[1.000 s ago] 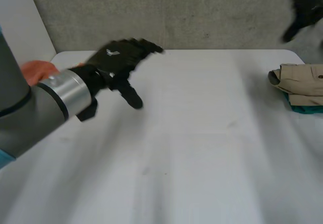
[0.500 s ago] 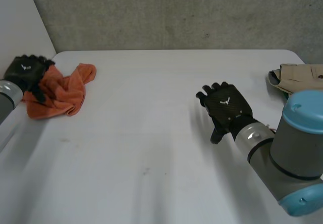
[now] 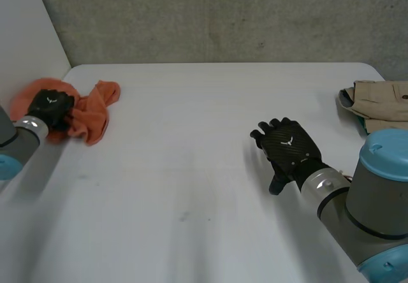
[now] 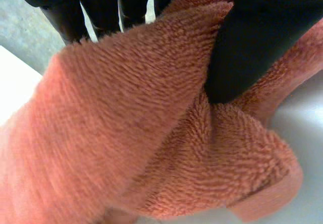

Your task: Fold the laundry.

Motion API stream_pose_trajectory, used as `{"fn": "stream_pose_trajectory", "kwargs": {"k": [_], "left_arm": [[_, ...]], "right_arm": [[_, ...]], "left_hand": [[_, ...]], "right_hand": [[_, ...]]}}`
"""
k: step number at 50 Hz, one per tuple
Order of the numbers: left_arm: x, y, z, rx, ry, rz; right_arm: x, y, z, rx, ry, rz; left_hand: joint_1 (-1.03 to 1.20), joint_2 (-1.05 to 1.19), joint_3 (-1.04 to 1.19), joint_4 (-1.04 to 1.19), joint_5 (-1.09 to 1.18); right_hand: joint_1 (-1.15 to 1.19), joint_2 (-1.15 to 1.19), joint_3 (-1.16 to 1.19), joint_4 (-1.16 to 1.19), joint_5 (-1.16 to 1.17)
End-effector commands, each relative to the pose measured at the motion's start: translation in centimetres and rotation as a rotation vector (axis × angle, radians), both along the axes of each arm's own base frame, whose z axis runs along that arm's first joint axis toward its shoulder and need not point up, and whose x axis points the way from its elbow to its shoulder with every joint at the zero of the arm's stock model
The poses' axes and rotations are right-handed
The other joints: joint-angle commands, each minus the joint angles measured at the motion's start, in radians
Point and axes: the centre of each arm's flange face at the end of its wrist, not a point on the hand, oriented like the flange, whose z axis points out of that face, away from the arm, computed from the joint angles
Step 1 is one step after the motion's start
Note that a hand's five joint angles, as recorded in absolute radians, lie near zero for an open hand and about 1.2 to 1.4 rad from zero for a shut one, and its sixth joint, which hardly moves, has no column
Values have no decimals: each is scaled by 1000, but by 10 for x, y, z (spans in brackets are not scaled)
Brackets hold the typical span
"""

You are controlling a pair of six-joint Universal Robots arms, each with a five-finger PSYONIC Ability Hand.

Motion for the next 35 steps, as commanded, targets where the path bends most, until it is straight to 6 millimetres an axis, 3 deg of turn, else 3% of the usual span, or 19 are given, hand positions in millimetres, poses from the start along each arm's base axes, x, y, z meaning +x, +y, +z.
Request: {"fn": "stream_pose_trajectory", "kwargs": {"k": [1, 3, 6, 7, 9, 10, 13, 14, 17, 18, 20, 21, 22, 25, 28, 30, 35], "left_arm": [[-39, 23, 59, -106, 110, 17], [-56, 41, 84, -133, 210, -13], [-84, 66, 106, -133, 322, -78], [-104, 85, 117, -115, 390, -129], [-124, 105, 127, -93, 454, -179], [-141, 124, 134, -67, 508, -229], [-168, 155, 135, 1, 573, -302], [-187, 177, 130, 62, 603, -351], [-215, 208, 117, 160, 627, -426], [-233, 229, 104, 235, 630, -469], [-250, 250, 89, 310, 618, -507], [-256, 258, 85, 335, 612, -523], [-265, 270, 77, 378, 597, -544], [-270, 278, 79, 393, 592, -555], [-265, 274, 97, 350, 604, -535], [-253, 264, 112, 295, 620, -483], [-215, 233, 127, 218, 632, -335]], "right_arm": [[-2, -5, 2, -12, -6, -10], [-2, -7, 3, -18, -8, -15], [-6, -14, 5, -26, -12, -33], [-7, -16, 6, -29, -13, -41], [-10, -20, 8, -34, -16, -55], [-13, -24, 9, -40, -17, -70], [-16, -30, 12, -46, -25, -92], [-19, -34, 13, -48, -30, -103], [-23, -39, 15, -55, -33, -122], [-25, -42, 16, -57, -35, -131], [-27, -44, 16, -60, -35, -139], [-28, -45, 17, -61, -35, -142], [-29, -47, 17, -62, -37, -148], [-31, -48, 17, -62, -37, -153], [-32, -50, 18, -63, -39, -156], [-32, -50, 18, -63, -39, -158], [-32, -53, 23, -73, -40, -159]], "left_hand": [[353, 302, 313, 316, 347], [353, 302, 313, 316, 347], [353, 302, 313, 316, 347], [353, 302, 313, 316, 347], [353, 302, 313, 316, 347], [353, 302, 313, 316, 347], [353, 302, 313, 316, 347], [353, 302, 313, 316, 347], [353, 302, 313, 316, 347], [39, -11, 0, 2, 34], [-542, -593, -582, -580, -548], [-783, -834, -823, -821, -789], [-869, -920, -909, -906, -875], [-868, -919, -908, -905, -874], [-865, -916, -905, -902, -871], [-868, -919, -908, -905, -874], [-847, -898, -887, -885, -853]], "right_hand": [[-33, -49, -43, -65, -71], [-33, -49, -43, -65, -71], [-33, -49, -43, -65, -71], [-33, -49, -43, -65, -71], [-33, -49, -43, -65, -71], [-33, -49, -43, -65, -71], [-33, -49, -43, -65, -71], [-33, -49, -43, -65, -71], [-33, -49, -43, -65, -71], [-33, -49, -43, -65, -71], [-33, -49, -43, -65, -71], [-33, -49, -43, -65, -71], [-33, -49, -43, -65, -71], [-33, -49, -43, -65, -71], [-33, -49, -43, -65, -71], [-33, -49, -43, -65, -71], [-33, -49, -43, -65, -71]]}}
